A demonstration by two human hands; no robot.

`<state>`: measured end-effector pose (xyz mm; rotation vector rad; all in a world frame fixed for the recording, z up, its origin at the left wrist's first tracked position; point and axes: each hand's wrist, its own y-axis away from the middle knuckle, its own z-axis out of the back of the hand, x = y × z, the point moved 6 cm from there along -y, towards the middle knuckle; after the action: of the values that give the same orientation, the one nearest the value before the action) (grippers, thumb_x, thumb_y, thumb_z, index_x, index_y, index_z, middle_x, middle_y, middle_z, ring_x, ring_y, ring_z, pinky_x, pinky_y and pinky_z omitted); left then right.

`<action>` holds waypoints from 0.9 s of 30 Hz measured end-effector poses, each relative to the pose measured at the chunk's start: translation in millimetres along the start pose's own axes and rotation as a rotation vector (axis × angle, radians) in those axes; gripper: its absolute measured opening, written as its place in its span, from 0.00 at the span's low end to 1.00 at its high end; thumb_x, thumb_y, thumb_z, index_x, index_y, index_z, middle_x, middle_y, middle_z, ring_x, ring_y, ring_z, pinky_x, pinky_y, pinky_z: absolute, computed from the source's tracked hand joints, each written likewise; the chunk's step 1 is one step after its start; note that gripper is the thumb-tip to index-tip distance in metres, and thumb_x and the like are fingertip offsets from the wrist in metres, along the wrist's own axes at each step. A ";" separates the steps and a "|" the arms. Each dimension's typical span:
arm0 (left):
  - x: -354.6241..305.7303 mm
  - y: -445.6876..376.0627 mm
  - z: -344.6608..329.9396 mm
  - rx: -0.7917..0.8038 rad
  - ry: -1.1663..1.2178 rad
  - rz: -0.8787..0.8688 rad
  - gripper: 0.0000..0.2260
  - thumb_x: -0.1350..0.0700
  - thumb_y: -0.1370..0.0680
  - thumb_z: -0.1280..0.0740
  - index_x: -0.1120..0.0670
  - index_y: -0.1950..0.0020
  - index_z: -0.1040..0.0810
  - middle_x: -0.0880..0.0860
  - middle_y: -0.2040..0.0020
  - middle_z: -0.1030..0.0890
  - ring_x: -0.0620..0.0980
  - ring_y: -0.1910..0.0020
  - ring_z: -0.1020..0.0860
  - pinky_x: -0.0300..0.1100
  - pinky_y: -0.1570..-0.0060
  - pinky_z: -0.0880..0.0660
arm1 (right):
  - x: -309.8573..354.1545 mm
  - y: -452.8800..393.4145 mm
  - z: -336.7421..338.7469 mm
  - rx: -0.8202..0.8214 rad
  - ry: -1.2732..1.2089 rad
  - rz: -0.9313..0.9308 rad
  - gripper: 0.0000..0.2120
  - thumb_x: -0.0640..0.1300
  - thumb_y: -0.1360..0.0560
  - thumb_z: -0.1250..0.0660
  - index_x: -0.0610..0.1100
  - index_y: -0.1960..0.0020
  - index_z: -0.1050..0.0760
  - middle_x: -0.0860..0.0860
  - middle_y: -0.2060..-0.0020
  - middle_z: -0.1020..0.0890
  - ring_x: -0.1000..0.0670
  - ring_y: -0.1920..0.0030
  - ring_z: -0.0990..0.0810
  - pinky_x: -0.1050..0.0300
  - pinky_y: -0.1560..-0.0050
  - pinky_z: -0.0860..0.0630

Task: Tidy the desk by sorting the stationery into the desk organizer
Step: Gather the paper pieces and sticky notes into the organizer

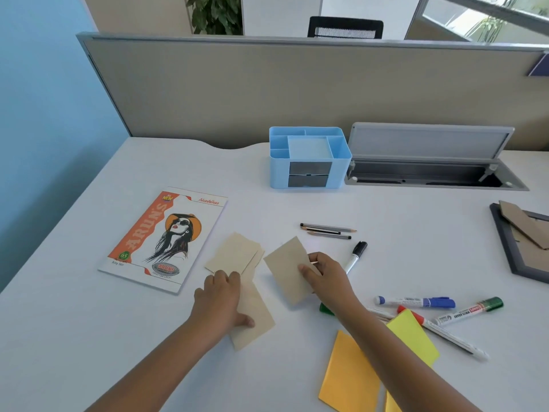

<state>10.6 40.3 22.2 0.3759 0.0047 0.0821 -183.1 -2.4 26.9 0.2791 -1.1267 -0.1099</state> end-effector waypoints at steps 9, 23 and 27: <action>-7.0 -2.2 -9.8 0.000 0.141 0.041 0.26 0.37 0.34 0.30 0.51 0.51 0.40 0.49 0.51 0.38 0.51 0.42 0.34 0.41 0.57 0.36 | -1.3 26.5 -40.7 0.164 0.165 0.092 0.07 0.46 0.25 0.36 0.48 0.61 0.31 0.55 0.67 0.28 0.55 0.65 0.30 0.65 0.66 0.35; -12.5 -9.5 25.3 -0.106 1.141 -0.073 0.07 0.63 0.23 0.38 0.51 0.53 0.26 0.55 0.57 0.20 0.50 0.60 0.23 0.33 0.67 0.29 | -6.7 27.8 -37.2 0.280 -0.060 -0.033 0.15 0.42 0.24 0.37 0.44 0.38 0.34 0.49 0.43 0.23 0.50 0.44 0.24 0.59 0.46 0.25; 8.9 -17.6 31.8 -0.353 1.102 0.038 0.04 0.61 0.22 0.37 0.52 0.52 0.25 0.51 0.52 0.20 0.50 0.54 0.22 0.40 0.59 0.31 | -11.2 22.6 -24.4 0.135 -0.206 -0.100 0.16 0.41 0.25 0.35 0.47 0.41 0.37 0.48 0.44 0.22 0.48 0.45 0.23 0.54 0.45 0.24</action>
<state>21.6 13.1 45.4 -0.0606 1.0594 0.3149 -167.1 25.9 13.7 0.4520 -1.3268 -0.1537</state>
